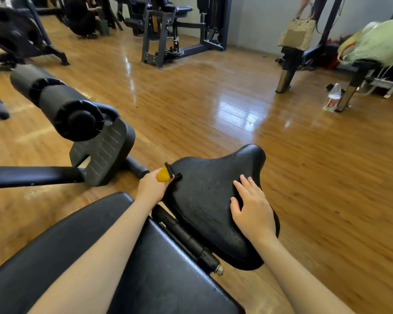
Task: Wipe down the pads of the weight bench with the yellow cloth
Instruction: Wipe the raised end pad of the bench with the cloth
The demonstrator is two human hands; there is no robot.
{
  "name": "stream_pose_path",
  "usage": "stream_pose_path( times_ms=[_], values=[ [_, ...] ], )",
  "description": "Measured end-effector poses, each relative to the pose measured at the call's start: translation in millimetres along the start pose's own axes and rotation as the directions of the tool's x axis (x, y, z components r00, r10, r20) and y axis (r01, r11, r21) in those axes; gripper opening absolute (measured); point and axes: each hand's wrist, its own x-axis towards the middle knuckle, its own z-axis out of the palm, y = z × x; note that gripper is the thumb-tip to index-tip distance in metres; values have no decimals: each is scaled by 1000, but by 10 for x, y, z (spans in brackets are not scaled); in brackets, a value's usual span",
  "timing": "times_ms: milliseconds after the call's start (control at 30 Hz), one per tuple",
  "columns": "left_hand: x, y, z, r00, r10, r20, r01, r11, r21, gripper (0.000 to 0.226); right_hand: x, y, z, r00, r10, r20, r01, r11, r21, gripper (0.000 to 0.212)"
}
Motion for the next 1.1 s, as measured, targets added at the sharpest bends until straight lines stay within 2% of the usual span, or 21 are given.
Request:
stream_pose_path(
  times_ms=[133,233,267,367,433,500,567,667,700,767,833,867,933,1100],
  values=[
    [127,1,-37,991,-122,57,128,986,-104,31,-42,25,12,1000,18,7,-18,1000,-9,45],
    [173,58,-125,981,-169,94,188,949,-253,31,-52,0,25,1000,19,-11,-20,1000,-12,45],
    [219,67,-150,983,-146,107,170,946,-277,31,-49,-10,32,1000,18,-24,-18,1000,-13,45],
    [358,131,-202,986,-11,165,45,978,-206,33,-30,-21,43,999,16,-41,-17,1000,-15,44],
    [476,222,-194,967,51,250,-9,986,-168,30,-16,-9,52,999,17,-38,-17,1000,-8,44],
    [578,374,-203,926,90,368,-56,993,-100,28,-8,-6,60,999,15,-34,-15,1000,3,44],
    [596,519,-264,832,71,551,-83,997,-2,23,1,9,62,999,19,-41,-19,1000,11,44],
    [634,475,-311,705,14,709,25,999,-44,37,11,51,62,998,23,-54,-23,1000,7,44],
    [638,452,-299,708,2,706,79,993,-83,45,15,56,61,998,21,-61,-21,1000,5,44],
    [680,408,-182,813,-21,582,79,994,-76,53,26,41,77,997,19,-75,-19,1000,0,45],
    [715,412,-41,911,52,409,-80,995,52,40,27,19,105,997,20,-78,-21,1000,-2,44],
    [728,428,7,929,91,358,-145,981,127,34,24,14,116,996,20,-83,-20,1000,-4,44],
    [751,488,52,930,123,346,-202,958,203,31,15,21,129,994,21,-103,-22,1000,-13,42],
    [891,838,235,876,111,470,-319,864,389,39,37,34,119,992,15,-129,-18,1000,-24,45]
  ],
)
